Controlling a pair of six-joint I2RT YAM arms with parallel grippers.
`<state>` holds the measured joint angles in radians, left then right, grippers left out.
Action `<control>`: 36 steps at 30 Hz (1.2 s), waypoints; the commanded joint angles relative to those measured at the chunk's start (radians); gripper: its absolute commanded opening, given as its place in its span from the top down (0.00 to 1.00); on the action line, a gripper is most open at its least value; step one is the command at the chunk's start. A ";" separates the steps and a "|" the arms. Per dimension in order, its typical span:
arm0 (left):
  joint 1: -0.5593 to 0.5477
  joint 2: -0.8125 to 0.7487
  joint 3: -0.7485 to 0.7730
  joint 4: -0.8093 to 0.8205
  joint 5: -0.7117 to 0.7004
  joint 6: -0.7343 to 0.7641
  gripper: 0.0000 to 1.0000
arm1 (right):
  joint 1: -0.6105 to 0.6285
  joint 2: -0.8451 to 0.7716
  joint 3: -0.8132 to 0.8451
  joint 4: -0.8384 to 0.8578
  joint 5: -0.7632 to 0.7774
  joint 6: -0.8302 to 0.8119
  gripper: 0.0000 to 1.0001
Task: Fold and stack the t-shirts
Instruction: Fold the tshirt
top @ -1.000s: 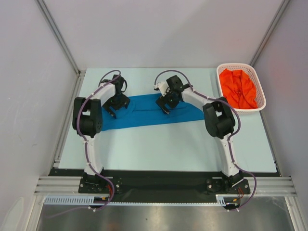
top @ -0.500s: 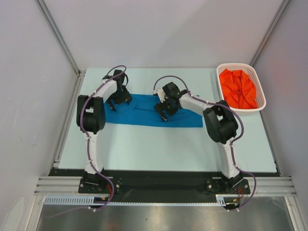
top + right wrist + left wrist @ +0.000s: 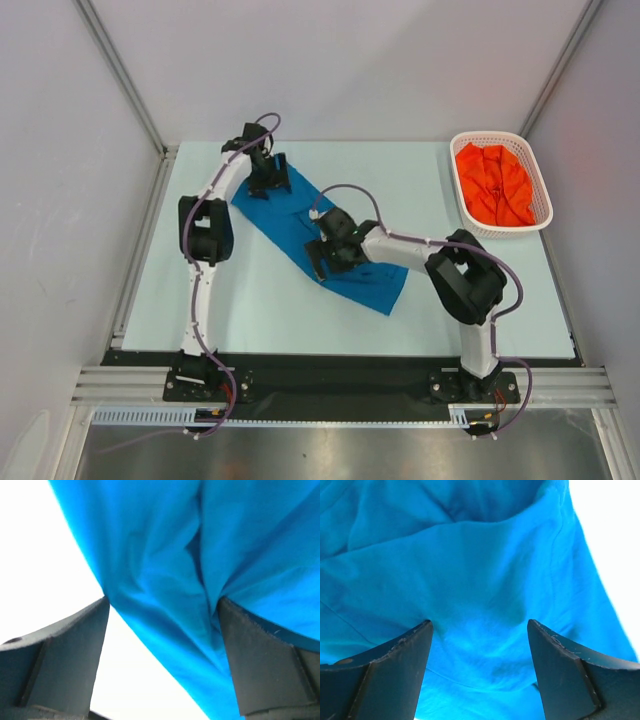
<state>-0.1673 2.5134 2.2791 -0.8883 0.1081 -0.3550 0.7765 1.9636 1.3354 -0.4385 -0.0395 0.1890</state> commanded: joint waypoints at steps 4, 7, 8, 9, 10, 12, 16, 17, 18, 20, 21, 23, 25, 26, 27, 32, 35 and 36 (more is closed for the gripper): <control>-0.043 0.068 0.051 0.161 0.389 0.085 0.18 | 0.207 0.112 -0.039 -0.028 0.038 0.578 0.05; -0.052 0.085 0.057 0.221 0.461 0.067 0.18 | 0.272 0.145 0.002 -0.019 0.069 0.664 0.05; -0.060 0.084 0.057 0.238 0.472 0.067 0.18 | 0.285 0.144 0.027 0.003 0.060 0.668 0.05; -0.063 0.085 0.060 0.252 0.496 0.070 0.18 | 0.297 0.141 0.039 0.009 0.055 0.667 0.04; -0.067 0.085 0.081 0.256 0.493 0.077 0.18 | 0.316 0.133 0.077 -0.008 0.061 0.640 0.03; -0.069 0.076 0.108 0.250 0.472 0.086 0.17 | 0.320 0.120 0.106 -0.051 0.096 0.607 0.02; -0.061 -0.013 0.091 0.284 0.430 0.071 0.16 | 0.271 0.041 0.114 -0.126 0.142 0.496 0.03; -0.060 -0.055 0.085 0.302 0.426 0.062 0.15 | 0.250 -0.006 0.113 -0.135 0.142 0.463 0.02; -0.058 -0.085 0.077 0.313 0.423 0.053 0.15 | 0.239 -0.029 0.104 -0.135 0.144 0.428 0.02; -0.055 -0.137 0.050 0.344 0.415 0.007 0.14 | 0.230 -0.104 0.110 -0.161 0.145 0.321 0.01; -0.055 -0.198 0.046 0.359 0.406 -0.002 0.13 | 0.218 -0.129 0.116 -0.173 0.136 0.288 0.00; -0.055 -0.257 0.039 0.364 0.354 -0.028 0.12 | 0.205 -0.170 0.139 -0.242 0.139 0.264 0.00; -0.054 -0.338 0.037 0.318 0.293 -0.042 0.12 | 0.179 -0.239 0.127 -0.291 0.121 0.241 0.00; -0.054 -0.362 0.031 0.296 0.244 -0.047 0.12 | 0.172 -0.267 0.114 -0.305 0.122 0.240 0.00; -0.054 -0.390 0.019 0.248 0.211 -0.053 0.12 | 0.146 -0.313 0.091 -0.313 0.125 0.239 0.01; -0.070 -0.710 -0.359 0.192 0.119 -0.110 0.15 | 0.038 -0.465 -0.112 -0.254 0.102 0.244 0.17; -0.126 -0.914 -0.631 0.157 0.026 -0.085 0.17 | -0.026 -0.514 -0.173 -0.229 0.082 0.244 0.33; -0.139 -0.964 -0.695 0.147 0.013 -0.081 0.18 | -0.034 -0.516 -0.185 -0.226 0.081 0.242 0.35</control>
<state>-0.2489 1.6489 1.7687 -0.6392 0.2234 -0.4290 0.7719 1.4590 1.1927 -0.6765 0.0666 0.4477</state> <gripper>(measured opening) 0.830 0.667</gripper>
